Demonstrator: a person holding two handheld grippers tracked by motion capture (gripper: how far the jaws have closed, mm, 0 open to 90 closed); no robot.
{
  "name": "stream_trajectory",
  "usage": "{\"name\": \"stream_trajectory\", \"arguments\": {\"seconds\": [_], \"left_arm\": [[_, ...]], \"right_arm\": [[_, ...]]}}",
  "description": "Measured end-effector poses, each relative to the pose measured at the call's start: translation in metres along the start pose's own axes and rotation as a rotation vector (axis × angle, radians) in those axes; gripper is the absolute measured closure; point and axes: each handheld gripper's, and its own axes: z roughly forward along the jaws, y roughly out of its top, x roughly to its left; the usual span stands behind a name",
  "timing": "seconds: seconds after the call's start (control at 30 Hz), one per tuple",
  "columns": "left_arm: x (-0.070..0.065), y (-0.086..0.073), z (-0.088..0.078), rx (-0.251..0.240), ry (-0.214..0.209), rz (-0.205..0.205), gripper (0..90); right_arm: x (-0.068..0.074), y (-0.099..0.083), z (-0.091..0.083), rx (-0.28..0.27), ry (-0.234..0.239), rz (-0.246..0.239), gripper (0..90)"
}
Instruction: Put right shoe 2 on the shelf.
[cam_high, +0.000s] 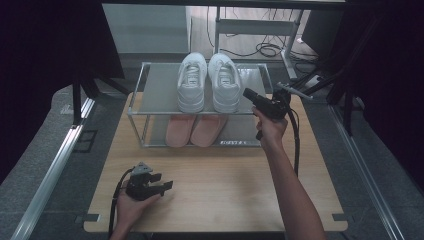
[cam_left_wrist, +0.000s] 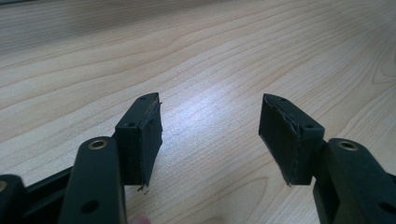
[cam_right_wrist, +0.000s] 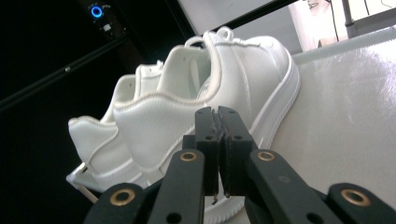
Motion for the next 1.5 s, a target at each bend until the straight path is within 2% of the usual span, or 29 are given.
{"name": "stream_trajectory", "arguments": {"seconds": [0.5, 0.73, 1.17, 1.27, 1.43, 1.5], "left_arm": [[-0.001, 0.0, 0.002, 0.006, -0.002, 0.006, 39.9], [-0.001, 0.0, 0.002, 0.006, -0.002, 0.006, 39.8], [0.0, 0.0, 0.002, 0.004, -0.002, 0.006, 39.8], [-0.001, 0.0, 0.002, 0.007, -0.001, 0.007, 39.8], [0.0, 0.0, 0.001, -0.001, -0.001, 0.005, 39.8], [0.0, 0.0, 0.0, 0.001, 0.0, 0.004, 39.8]], "right_arm": [[-0.001, -0.019, 0.008, 0.064, 0.015, -0.027, 89.7], [0.0, -0.019, 0.009, 0.066, 0.021, -0.026, 89.8], [0.011, -0.023, 0.015, 0.063, 0.039, -0.03, 89.9], [0.012, -0.025, 0.018, 0.071, 0.064, -0.011, 89.9], [0.021, -0.028, 0.025, 0.08, 0.087, -0.017, 89.9], [0.024, -0.03, 0.026, 0.082, 0.082, -0.024, 89.9]]}}
